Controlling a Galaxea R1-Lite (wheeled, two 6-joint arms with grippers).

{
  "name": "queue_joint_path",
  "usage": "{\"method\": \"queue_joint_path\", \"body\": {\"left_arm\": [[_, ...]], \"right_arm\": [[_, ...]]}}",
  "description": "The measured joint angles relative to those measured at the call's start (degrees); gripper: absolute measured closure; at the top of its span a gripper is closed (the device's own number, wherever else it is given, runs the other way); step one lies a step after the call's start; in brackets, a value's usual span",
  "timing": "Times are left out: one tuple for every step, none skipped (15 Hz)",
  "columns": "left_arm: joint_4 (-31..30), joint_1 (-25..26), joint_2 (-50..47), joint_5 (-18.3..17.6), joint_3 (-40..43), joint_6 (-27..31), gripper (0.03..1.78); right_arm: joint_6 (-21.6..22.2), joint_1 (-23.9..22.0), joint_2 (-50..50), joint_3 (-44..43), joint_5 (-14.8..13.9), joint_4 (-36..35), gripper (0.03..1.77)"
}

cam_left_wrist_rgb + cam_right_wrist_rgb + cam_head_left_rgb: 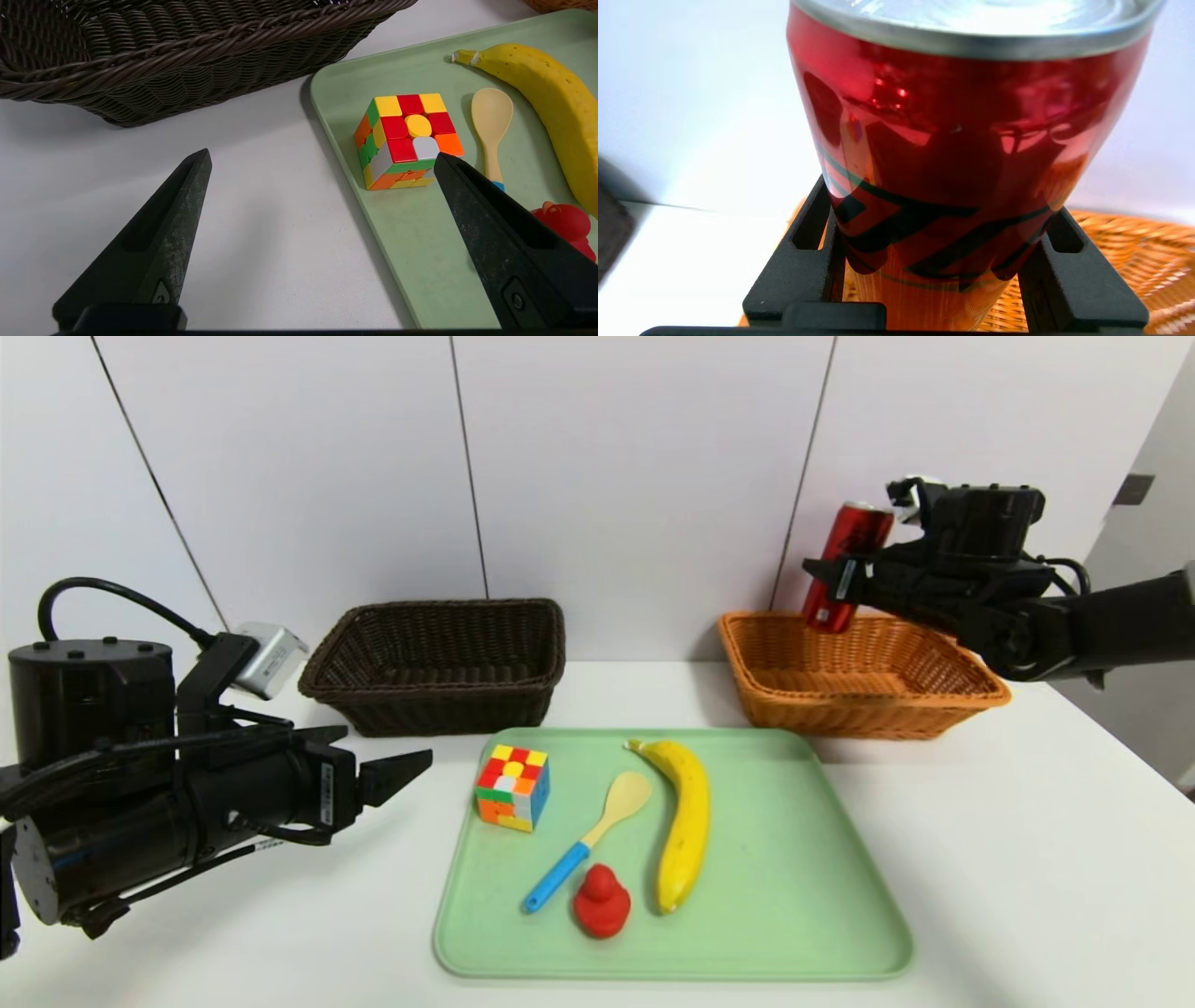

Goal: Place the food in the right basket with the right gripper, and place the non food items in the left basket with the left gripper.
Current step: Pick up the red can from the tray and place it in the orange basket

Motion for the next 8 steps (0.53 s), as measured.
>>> {"method": "queue_joint_path", "body": {"left_arm": [[0.0,0.0,0.2,0.0,0.0,0.0,0.12],[0.0,-0.1,0.4,0.0,-0.1,0.0,0.12],[0.0,-0.2,0.5,0.0,-0.1,0.0,0.12],[0.0,-0.3,0.6,0.0,-0.1,0.0,0.12],[0.0,-0.4,0.6,0.0,-0.1,0.0,0.12],[0.0,-0.5,0.7,0.0,-0.1,0.0,0.12],[0.0,-0.5,0.7,0.1,-0.1,0.0,0.12],[-0.1,-0.5,0.8,0.0,-0.1,0.0,0.12]], "right_arm": [[0.0,0.0,1.0,-0.1,-0.1,-0.3,0.83],[0.0,0.2,2.0,-0.1,-0.3,-0.4,0.83],[0.0,0.3,2.8,-0.3,-0.4,-0.5,0.83],[-0.1,0.4,3.6,-0.3,-0.4,-0.6,0.83],[-0.2,0.5,4.4,-0.3,-0.5,-0.9,0.83],[-0.4,0.6,5.2,-0.3,-0.6,-1.9,0.83],[-0.7,0.8,6.0,-0.3,-0.8,-3.1,0.83],[-0.7,1.0,6.5,-0.1,-0.9,-3.2,0.83]]}}
